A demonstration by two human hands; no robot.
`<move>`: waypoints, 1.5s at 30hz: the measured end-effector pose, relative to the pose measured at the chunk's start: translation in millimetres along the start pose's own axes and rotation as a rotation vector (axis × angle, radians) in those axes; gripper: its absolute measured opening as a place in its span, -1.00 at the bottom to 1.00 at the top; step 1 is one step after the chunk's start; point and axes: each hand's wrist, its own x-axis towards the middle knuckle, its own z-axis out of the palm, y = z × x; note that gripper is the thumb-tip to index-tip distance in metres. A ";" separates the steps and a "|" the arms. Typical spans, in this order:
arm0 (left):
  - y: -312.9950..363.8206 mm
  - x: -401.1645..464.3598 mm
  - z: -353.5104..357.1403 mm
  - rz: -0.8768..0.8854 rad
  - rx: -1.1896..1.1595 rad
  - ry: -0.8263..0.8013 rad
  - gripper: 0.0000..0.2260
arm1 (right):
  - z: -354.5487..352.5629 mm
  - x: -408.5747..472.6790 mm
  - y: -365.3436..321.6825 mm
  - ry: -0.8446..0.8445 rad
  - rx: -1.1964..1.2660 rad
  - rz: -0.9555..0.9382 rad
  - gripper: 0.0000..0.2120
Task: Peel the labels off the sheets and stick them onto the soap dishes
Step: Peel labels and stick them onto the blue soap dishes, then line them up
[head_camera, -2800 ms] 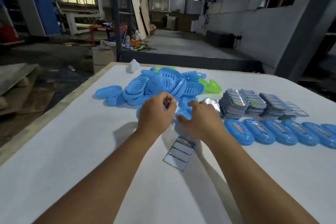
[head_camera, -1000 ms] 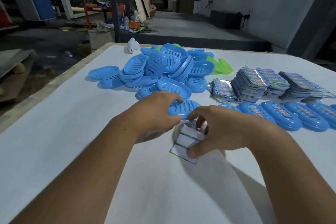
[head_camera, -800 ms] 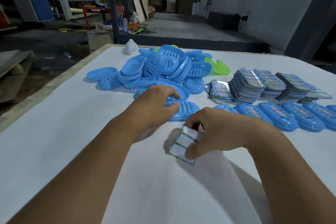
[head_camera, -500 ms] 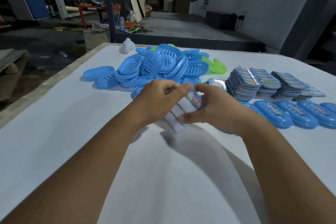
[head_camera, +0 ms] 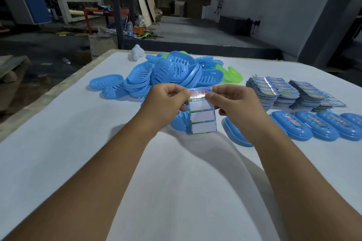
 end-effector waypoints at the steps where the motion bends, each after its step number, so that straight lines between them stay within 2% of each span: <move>1: 0.7 0.6 -1.4 -0.003 -0.017 0.013 -0.87 | 0.4 0.0 0.3 0.008 0.000 0.004 -0.91; 7: 5.1 0.1 -2.7 -0.025 -0.089 0.012 -0.83 | -0.3 3.2 1.9 0.046 0.070 0.039 -0.95; 25: 3.6 -1.0 -4.3 0.026 -0.019 -0.021 -0.81 | 1.9 3.0 3.8 0.045 0.066 0.028 -0.94; 27: 3.4 -1.1 -4.0 0.030 -0.019 -0.021 -0.84 | 2.4 2.2 3.9 0.087 0.027 0.002 -0.96; 30: 2.5 -2.5 -3.1 0.048 -0.008 -0.024 -0.86 | 5.0 -0.5 4.6 0.164 -0.179 -0.118 -0.85; 36: 2.9 -6.7 -0.1 0.129 0.015 -0.066 -0.89 | 13.2 -10.9 -1.9 0.021 -0.191 -0.185 -0.86; 40: 3.0 -9.1 1.9 0.166 0.066 -0.082 -0.83 | 15.8 -13.1 -3.7 0.024 -0.211 -0.194 -0.81; 45: 1.5 -7.8 3.2 0.181 0.087 -0.096 -0.89 | 17.2 -14.9 -6.0 0.046 -0.235 -0.165 -0.82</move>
